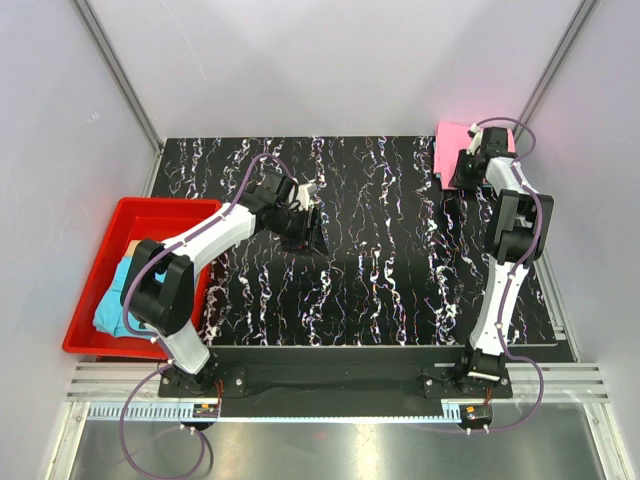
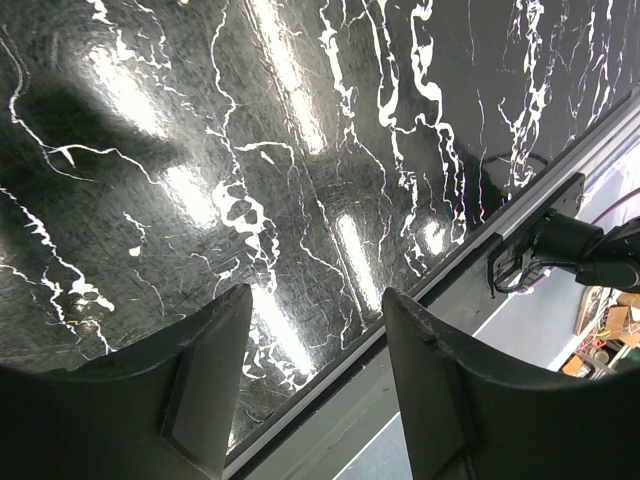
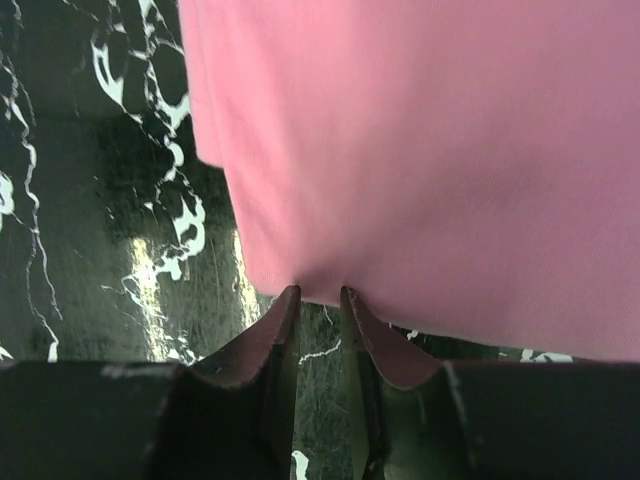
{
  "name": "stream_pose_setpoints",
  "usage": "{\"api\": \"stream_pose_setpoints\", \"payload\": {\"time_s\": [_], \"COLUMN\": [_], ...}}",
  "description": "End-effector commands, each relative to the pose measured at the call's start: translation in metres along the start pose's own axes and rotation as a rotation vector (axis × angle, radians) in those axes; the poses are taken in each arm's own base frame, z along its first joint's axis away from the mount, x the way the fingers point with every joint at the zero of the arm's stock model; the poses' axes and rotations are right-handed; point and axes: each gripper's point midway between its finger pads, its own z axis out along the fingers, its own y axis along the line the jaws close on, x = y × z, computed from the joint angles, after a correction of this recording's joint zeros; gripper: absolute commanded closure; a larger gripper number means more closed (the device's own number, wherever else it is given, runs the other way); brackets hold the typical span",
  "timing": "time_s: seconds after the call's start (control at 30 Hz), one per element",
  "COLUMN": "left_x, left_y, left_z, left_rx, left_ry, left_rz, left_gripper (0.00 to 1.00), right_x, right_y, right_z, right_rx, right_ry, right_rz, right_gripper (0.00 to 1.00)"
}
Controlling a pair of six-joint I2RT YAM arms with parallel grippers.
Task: Fold and stack the t-shirts
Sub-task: Neatly place the folded tshirt to the corner
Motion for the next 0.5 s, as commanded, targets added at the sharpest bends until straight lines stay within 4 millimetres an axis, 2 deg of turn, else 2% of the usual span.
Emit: {"api": "stream_pose_setpoints", "payload": {"time_s": [0.0,0.07,0.17,0.2,0.27,0.3,0.33,0.37,0.4,0.47], "left_x": [-0.005,-0.003,-0.006,-0.012,-0.029,-0.036,-0.051,-0.06,-0.07,-0.093], "left_y": [-0.011,-0.011,-0.013,-0.009,-0.02,-0.026,-0.039,-0.052,-0.058,-0.085], "left_z": [-0.002,0.0,-0.003,-0.005,-0.019,-0.026,-0.036,-0.052,-0.063,-0.104], "left_rx": [0.032,0.03,0.023,-0.005,-0.008,0.005,0.032,0.05,0.038,0.049], "left_ry": [-0.028,-0.019,-0.026,-0.049,-0.113,-0.139,-0.195,-0.25,-0.304,-0.448], "left_rz": [0.025,0.024,0.045,0.058,0.093,0.098,0.127,0.156,0.171,0.236], "left_gripper": [0.4,0.4,0.4,0.4,0.4,0.4,0.4,0.4,0.4,0.39], "right_x": [-0.005,-0.006,-0.024,-0.045,-0.062,-0.085,-0.088,-0.093,-0.104,-0.092], "right_y": [0.007,0.007,0.014,0.017,0.021,0.03,0.035,0.041,0.049,0.061], "right_z": [-0.017,-0.018,-0.027,-0.038,-0.055,-0.077,-0.089,-0.102,-0.129,-0.155], "right_rx": [0.003,0.0,-0.02,-0.018,-0.013,-0.026,-0.039,-0.043,-0.042,-0.057], "right_ry": [-0.021,-0.022,-0.063,-0.109,-0.138,-0.193,-0.188,-0.199,-0.233,-0.193], "right_rz": [-0.003,-0.005,-0.007,-0.012,-0.013,0.015,0.026,0.052,0.061,0.118], "right_gripper": [0.71,0.71,0.69,0.66,0.63,0.62,0.61,0.57,0.49,0.21]}}
